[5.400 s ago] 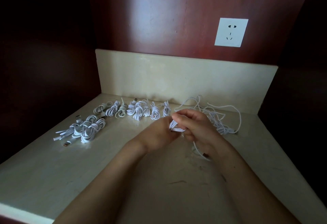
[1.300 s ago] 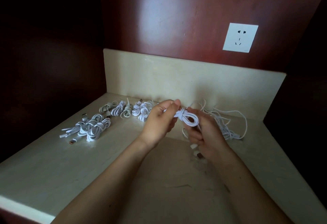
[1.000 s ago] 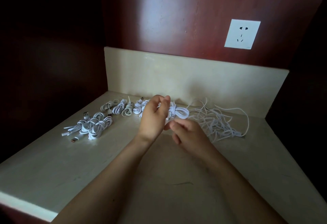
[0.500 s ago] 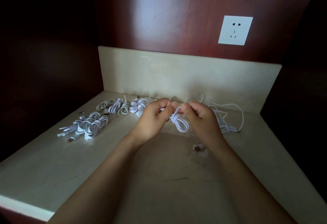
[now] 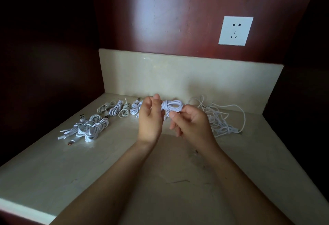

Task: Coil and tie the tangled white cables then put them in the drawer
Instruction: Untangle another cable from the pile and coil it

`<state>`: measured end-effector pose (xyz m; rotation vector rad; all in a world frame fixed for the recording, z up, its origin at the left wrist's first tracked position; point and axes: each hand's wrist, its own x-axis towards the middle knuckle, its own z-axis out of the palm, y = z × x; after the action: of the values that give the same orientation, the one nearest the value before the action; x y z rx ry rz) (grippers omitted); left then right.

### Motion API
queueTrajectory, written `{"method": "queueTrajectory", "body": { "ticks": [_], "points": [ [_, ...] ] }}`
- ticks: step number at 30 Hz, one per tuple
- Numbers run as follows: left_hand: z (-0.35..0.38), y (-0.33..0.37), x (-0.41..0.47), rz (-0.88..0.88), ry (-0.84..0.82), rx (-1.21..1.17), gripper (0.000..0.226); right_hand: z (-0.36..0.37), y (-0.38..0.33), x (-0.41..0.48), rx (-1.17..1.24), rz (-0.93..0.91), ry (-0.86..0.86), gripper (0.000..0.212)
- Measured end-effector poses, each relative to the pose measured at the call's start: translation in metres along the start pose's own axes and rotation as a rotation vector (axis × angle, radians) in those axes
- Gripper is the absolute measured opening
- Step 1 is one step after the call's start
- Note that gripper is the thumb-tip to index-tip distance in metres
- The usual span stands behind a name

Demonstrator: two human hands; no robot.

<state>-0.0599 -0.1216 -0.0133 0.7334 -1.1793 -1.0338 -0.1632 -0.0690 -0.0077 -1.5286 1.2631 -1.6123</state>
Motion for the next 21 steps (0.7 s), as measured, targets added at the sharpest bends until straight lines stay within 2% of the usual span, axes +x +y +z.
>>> {"method": "queueTrajectory", "body": {
  "ticks": [4, 8, 11, 15, 17, 19, 21],
  "points": [
    [-0.001, -0.007, -0.004, 0.185, 0.051, 0.132, 0.023, 0.002, -0.007, -0.002, 0.136, 0.094, -0.016, 0.009],
    [-0.006, -0.006, -0.005, 0.233, -0.037, 0.224, 0.033, 0.002, -0.013, -0.004, 0.172, 0.092, -0.003, 0.023],
    [-0.003, -0.005, -0.007, 0.236, -0.156, 0.271, 0.035, -0.005, -0.009, -0.001, 0.092, 0.051, 0.046, 0.033],
    [-0.002, 0.000, -0.005, 0.169, -0.312, 0.214, 0.048, -0.014, -0.003, 0.004, 0.047, 0.072, 0.042, 0.034],
    [-0.004, 0.001, 0.000, 0.092, -0.380, 0.195, 0.042, -0.019, -0.004, 0.006, 0.000, 0.085, 0.034, 0.035],
    [-0.006, 0.002, 0.005, 0.015, -0.451, 0.186, 0.052, -0.024, -0.005, 0.008, -0.046, 0.083, 0.007, 0.032],
    [-0.009, 0.000, 0.010, -0.063, -0.497, 0.136, 0.040, -0.029, -0.003, 0.008, -0.074, 0.081, -0.022, 0.027]
  ]
}}
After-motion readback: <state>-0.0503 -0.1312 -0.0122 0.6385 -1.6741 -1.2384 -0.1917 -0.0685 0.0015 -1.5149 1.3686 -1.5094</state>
